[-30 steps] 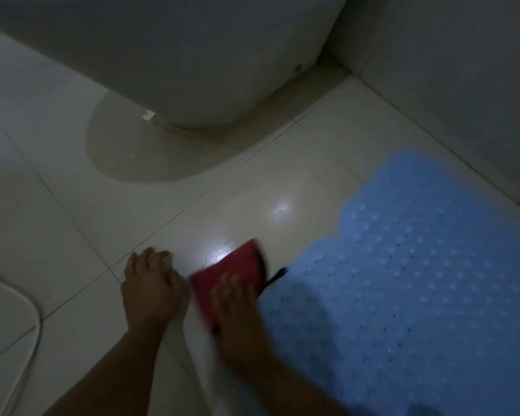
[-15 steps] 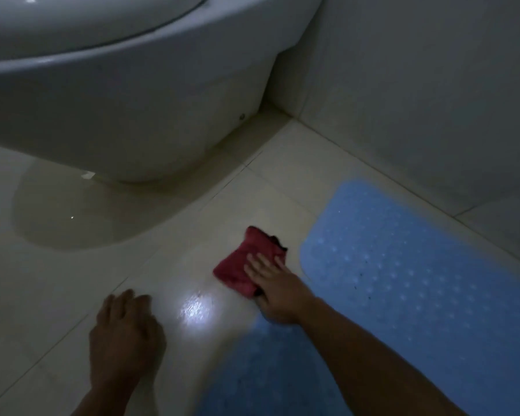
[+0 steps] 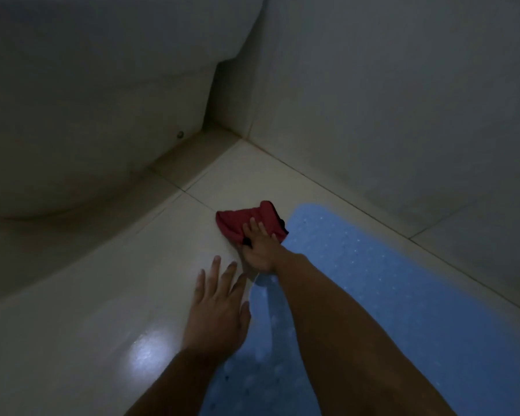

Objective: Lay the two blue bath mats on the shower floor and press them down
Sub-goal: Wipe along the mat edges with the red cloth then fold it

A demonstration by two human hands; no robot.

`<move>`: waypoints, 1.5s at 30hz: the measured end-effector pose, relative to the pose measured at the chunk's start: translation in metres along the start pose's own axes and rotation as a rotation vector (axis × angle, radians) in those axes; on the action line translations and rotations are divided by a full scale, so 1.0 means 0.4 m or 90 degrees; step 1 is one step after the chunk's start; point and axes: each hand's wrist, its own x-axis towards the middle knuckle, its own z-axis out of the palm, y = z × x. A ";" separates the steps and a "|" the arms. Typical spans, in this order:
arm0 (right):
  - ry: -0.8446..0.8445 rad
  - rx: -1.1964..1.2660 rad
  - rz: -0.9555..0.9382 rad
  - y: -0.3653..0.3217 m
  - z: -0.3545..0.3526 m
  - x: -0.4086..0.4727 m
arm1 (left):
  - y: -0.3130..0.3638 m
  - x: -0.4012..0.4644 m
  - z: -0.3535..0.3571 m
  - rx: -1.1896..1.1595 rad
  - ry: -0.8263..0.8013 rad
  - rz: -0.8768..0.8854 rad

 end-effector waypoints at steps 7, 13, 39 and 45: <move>0.028 0.026 0.020 0.087 -0.075 0.118 | 0.109 0.205 0.096 -0.015 -0.014 0.050; 0.060 0.040 0.005 0.164 -0.137 0.187 | 0.117 0.261 0.132 0.045 -0.038 0.038; 0.302 0.053 0.159 0.676 -0.155 0.084 | 0.118 0.264 0.120 0.075 -0.064 0.002; 0.284 0.047 0.073 0.788 -0.151 -0.004 | 0.121 0.266 0.123 0.094 -0.050 0.005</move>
